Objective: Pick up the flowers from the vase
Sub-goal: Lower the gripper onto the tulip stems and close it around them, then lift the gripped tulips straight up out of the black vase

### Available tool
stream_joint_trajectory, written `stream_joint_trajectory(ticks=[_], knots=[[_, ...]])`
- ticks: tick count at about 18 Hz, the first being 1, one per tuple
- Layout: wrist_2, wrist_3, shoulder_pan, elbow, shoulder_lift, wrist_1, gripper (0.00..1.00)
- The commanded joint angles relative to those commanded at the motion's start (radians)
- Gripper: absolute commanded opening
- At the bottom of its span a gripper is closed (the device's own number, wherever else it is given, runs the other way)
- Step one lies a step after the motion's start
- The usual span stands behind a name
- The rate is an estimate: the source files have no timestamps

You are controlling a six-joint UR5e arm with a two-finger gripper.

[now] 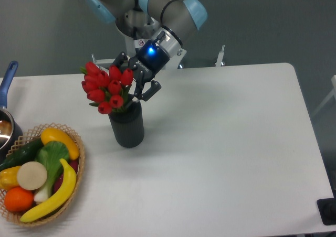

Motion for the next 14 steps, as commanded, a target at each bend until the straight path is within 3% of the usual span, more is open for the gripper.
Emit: stream_joint_trajectory(ticks=[3, 11, 14], knots=[[0.000, -0.006, 0.002, 0.001, 0.020, -0.002, 0.14], [-0.005, -0.118, 0.012, 0.014, 0.069, 0.000, 0.13], [-0.012, -0.170, 0.017, 0.049, 0.081, 0.000, 0.13]])
